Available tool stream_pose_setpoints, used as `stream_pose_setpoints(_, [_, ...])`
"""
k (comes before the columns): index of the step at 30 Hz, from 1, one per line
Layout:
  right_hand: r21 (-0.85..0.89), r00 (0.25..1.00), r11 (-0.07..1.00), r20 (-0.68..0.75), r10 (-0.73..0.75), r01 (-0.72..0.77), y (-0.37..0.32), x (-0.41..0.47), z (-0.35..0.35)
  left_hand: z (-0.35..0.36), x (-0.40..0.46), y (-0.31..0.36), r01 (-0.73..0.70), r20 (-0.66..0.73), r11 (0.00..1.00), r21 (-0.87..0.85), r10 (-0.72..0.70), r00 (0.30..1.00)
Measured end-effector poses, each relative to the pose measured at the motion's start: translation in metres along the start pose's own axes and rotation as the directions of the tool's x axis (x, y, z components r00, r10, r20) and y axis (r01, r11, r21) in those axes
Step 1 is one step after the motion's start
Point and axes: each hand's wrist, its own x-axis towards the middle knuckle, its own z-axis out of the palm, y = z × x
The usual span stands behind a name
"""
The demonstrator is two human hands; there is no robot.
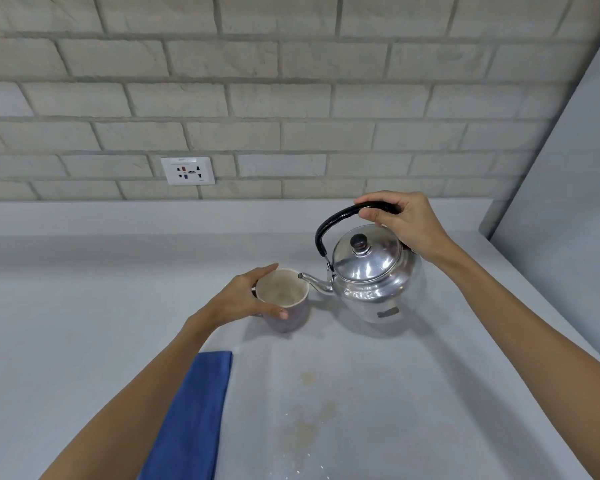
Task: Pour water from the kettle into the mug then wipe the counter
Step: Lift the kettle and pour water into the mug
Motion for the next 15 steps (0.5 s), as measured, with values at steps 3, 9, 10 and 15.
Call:
stream_pose_setpoints(3, [-0.032, 1.000, 0.999, 0.019, 0.002, -0.001, -0.003, 0.001, 0.000, 0.001, 0.000, -0.001, -0.014, -0.017, 1.000, 0.015, 0.015, 1.000])
stream_pose_setpoints(9, [-0.099, 0.999, 0.995, 0.037, -0.010, 0.014, -0.012, 0.005, -0.003, 0.003, 0.000, -0.003, -0.039, -0.045, 0.999, 0.007, 0.040, 0.998])
stream_pose_setpoints(10, [-0.112, 0.999, 0.994, 0.041, -0.016, 0.021, -0.014, 0.005, -0.003, 0.004, 0.000, -0.003, -0.043, -0.048, 0.999, 0.005, 0.043, 0.998])
stream_pose_setpoints(15, [-0.141, 0.998, 0.989, 0.050, -0.036, 0.042, -0.023, 0.009, -0.007, 0.005, 0.000, -0.004, -0.055, -0.062, 0.998, 0.018, 0.056, 0.997])
